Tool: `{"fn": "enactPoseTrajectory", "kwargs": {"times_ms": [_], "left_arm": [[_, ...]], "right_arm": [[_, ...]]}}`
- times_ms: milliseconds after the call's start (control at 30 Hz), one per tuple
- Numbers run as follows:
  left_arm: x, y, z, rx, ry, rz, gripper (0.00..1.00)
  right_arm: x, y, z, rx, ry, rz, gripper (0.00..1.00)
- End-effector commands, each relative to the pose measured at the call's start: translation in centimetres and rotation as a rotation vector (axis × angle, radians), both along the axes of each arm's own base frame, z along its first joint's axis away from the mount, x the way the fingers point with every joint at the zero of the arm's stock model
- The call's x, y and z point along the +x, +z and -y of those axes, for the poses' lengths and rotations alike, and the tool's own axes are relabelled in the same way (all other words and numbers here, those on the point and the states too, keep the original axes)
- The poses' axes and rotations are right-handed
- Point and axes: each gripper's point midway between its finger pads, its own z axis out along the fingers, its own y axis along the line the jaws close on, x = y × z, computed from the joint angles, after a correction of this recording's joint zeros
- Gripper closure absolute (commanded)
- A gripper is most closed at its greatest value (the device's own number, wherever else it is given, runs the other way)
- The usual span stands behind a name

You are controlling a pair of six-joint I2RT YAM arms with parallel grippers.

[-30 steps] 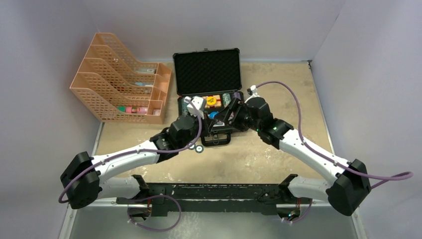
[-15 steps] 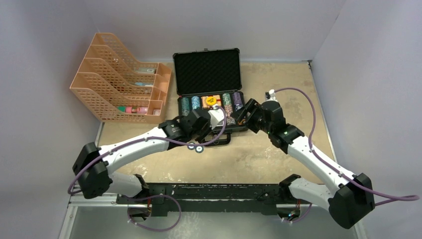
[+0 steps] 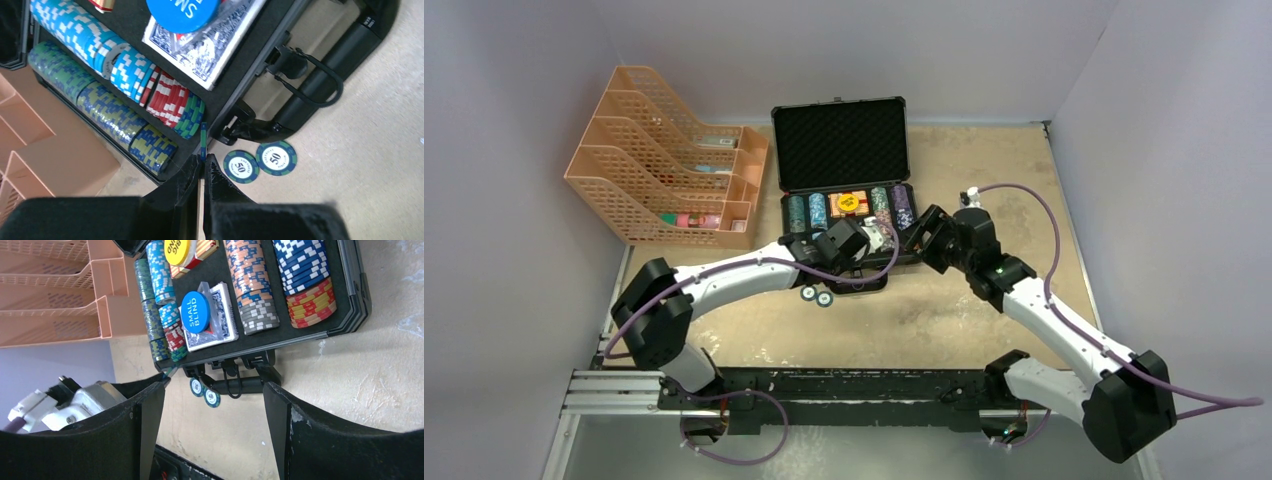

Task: Pack up texas hold em set

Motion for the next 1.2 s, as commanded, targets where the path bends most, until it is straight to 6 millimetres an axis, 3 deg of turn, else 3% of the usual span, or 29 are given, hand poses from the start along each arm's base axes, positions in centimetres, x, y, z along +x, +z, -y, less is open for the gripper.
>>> {"fn": "enactPoseTrajectory", "kwargs": {"times_ms": [0, 433, 467, 600, 833, 967, 1167], "left_arm": [[2.8, 2.4, 0.3, 0.022, 0.042, 0.114, 1.00], [4.6, 1.1, -0.9, 0.101, 0.121, 0.173, 1.00], [4.8, 1.2, -0.9, 0.091, 0.134, 0.181, 0.98], [5.3, 1.2, -0.9, 0.017, 0.185, 0.145, 0.71], [5.7, 1.4, -1.4, -0.061, 0.241, 0.106, 0.64], [5.3, 3.6, -0.5, -0.190, 0.237, 0.095, 0.64], [5.5, 10.6, -1.3, -0.455, 0.304, 0.236, 0.63]], "right_arm": [[-0.1, 0.7, 0.3, 0.016, 0.002, 0.034, 0.25], [-0.1, 0.3, 0.6, 0.005, -0.008, 0.028, 0.25], [0.0, 0.3, 0.7, 0.006, -0.009, 0.027, 0.26], [-0.1, 0.3, 0.6, 0.007, -0.007, 0.025, 0.25], [-0.1, 0.4, 0.8, 0.007, -0.014, 0.027, 0.25], [-0.2, 0.1, 0.9, -0.009, -0.005, 0.025, 0.25], [0.4, -0.5, 0.9, -0.100, 0.056, 0.057, 0.26]]}}
